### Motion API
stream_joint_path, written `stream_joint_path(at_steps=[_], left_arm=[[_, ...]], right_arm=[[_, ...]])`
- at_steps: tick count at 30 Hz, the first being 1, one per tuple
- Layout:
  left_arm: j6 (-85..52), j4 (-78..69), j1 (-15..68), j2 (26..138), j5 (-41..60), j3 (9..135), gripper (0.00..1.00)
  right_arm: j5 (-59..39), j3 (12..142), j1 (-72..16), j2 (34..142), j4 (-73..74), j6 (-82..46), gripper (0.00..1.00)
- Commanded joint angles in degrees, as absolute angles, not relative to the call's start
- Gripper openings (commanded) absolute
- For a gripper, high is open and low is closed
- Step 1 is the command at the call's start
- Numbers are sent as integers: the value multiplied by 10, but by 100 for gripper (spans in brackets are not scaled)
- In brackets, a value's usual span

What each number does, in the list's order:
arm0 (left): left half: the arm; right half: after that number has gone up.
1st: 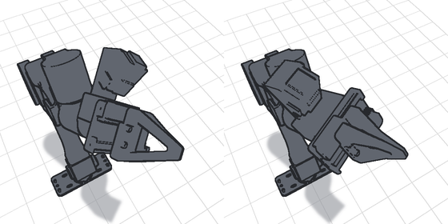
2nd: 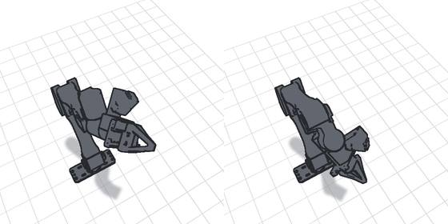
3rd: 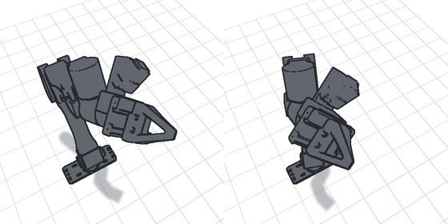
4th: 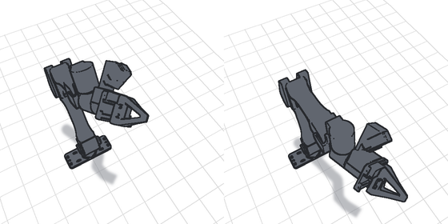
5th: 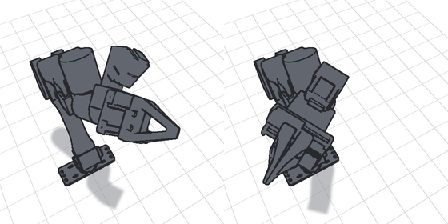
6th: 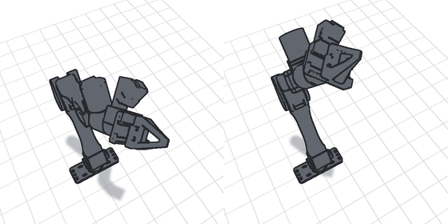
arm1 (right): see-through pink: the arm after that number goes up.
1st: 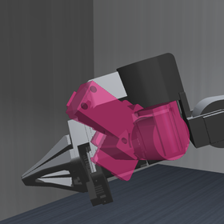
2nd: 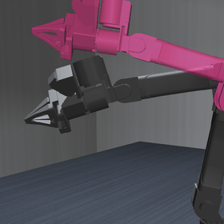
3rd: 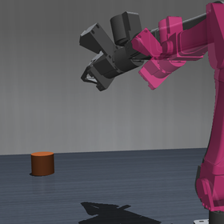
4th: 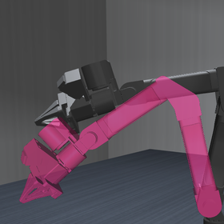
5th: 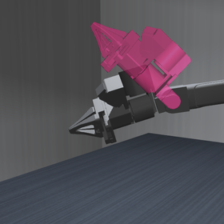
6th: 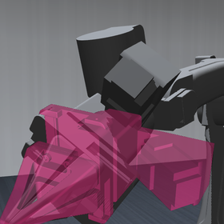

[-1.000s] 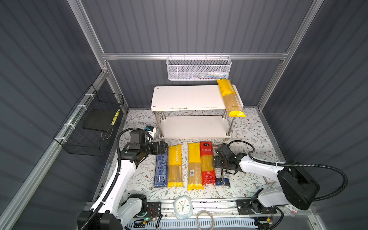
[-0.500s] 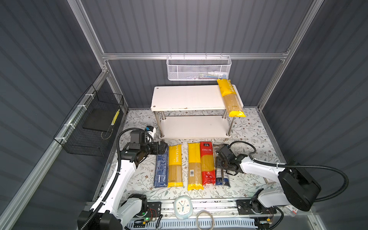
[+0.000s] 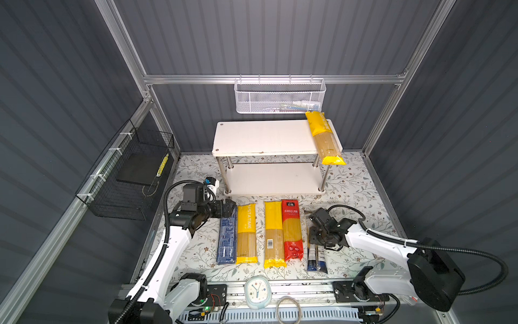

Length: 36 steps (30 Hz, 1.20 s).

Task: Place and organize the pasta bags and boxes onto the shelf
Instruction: 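Lower the right gripper onto the clear white-labelled spaghetti bag and grasp it, then lift the clear spaghetti bag upright with the right gripper toward the shelf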

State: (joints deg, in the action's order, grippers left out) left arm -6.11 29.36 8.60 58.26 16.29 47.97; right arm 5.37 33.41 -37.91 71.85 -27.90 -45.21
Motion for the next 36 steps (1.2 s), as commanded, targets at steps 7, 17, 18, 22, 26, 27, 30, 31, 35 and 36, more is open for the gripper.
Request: stream_joint_path(at_steps=[7,17,18,22,26,27,30,31,35,36], left_arm=[[-50,308,88,569,164,498,99],[-50,309,88,568,162,498,99],[-50,309,88,568,162,498,99],[-50,309,88,568,161,499,99],[-50,310,88,567,159,498,99],[-50,309,88,567,159,497,99],[-50,309,88,568,160,499,99],[-50,310,88,569,160,499,99],[-50,310,88,569,161,500,99],[-50,310,88,569,160,499,99]], right_arm=[[46,337,-342,658,-319,-432,42],[25,388,-339,649,-341,-384,30],[22,393,-339,645,-347,-380,30],[8,416,-341,608,-363,-368,29],[-22,452,-345,582,-382,-367,29],[-32,460,-347,578,-384,-366,29],[-51,498,-359,579,-404,-360,29],[-53,512,-363,581,-412,-357,29],[-68,567,-374,594,-431,-345,29],[-76,575,-377,598,-432,-343,29]])
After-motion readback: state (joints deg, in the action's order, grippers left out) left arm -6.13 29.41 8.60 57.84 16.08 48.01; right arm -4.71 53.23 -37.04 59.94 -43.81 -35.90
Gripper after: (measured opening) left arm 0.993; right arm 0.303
